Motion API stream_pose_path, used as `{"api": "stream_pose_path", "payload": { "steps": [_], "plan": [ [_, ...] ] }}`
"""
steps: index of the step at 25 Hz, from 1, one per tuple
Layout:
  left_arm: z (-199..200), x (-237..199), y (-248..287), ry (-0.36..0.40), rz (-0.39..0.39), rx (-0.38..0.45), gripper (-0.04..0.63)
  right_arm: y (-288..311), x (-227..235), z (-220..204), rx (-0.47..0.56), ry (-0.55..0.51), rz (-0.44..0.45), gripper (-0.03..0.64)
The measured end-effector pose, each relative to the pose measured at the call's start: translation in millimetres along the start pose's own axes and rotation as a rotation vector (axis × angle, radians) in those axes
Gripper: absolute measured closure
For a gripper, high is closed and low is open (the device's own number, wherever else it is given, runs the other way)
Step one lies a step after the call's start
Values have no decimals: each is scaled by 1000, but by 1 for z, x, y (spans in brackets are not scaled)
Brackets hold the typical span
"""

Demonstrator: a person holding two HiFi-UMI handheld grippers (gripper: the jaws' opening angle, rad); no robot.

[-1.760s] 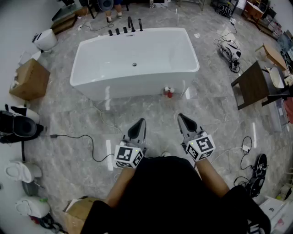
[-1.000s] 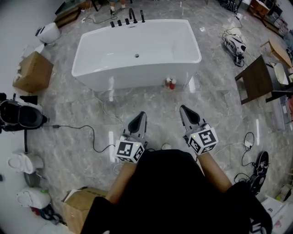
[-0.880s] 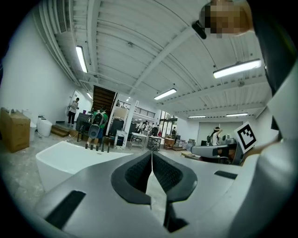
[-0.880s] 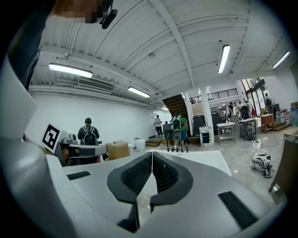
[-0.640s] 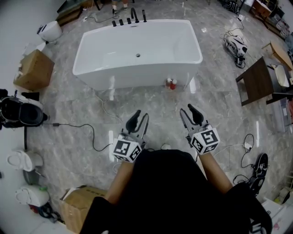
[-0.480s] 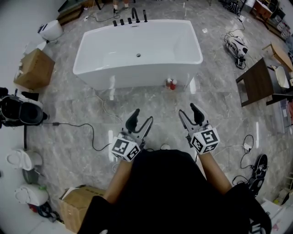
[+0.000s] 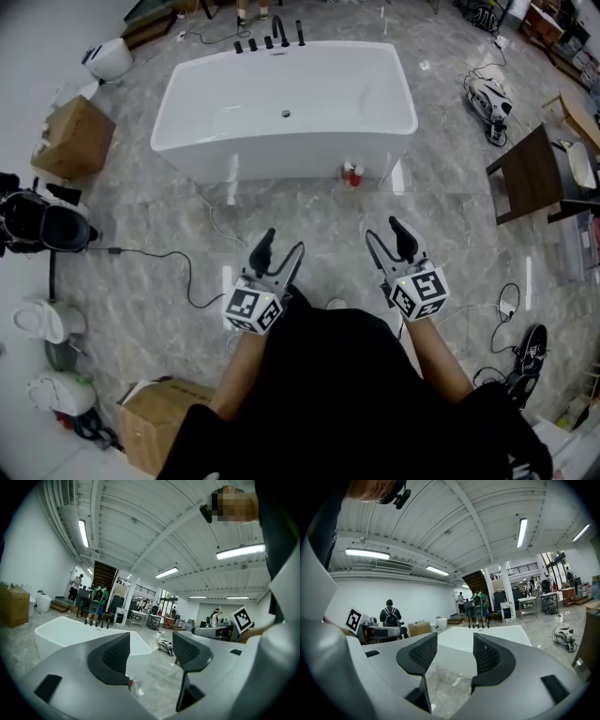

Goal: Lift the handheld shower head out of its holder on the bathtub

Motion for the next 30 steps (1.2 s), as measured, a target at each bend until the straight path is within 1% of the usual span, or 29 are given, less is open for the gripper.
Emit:
{"api": "stream_pose_path", "payload": {
  "steps": [4,7,10,13,18,21,24,28,30],
  "plan": [
    [-5,-9,-1,-5,27,-20,333,7,6,-13,-34,29,5,408],
    [-3,-23,3,-12,27,-25,333,21,4,-19,-53,45,21,408],
    [3,-40,16,-6,18,-18,333,41,1,-14,-43,81,47,408],
    [9,-59,40,8,-1,-3,333,67,6,-5,-34,77,49,408],
    [23,-109,86,-1,-34,-3,333,122,19,10,-33,66,22,408],
    [33,-143,114,-4,-53,-4,331,161,30,20,-10,85,7,408],
    [44,-179,137,-2,-68,3,331,203,39,35,14,80,-12,408],
    [59,-231,164,-20,-62,11,327,264,43,62,39,91,17,408],
    [66,-254,178,-14,-63,10,325,292,45,75,38,84,32,408]
  ]
}}
Point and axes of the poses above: the fingertips, and each gripper's own axes: y forward along the fingers, x to its right, z out of its top, the point moved 1 cm from there along -y, backward along the fingers, and after that the axes turned 3 degrees about y, right-handed, at the moved point
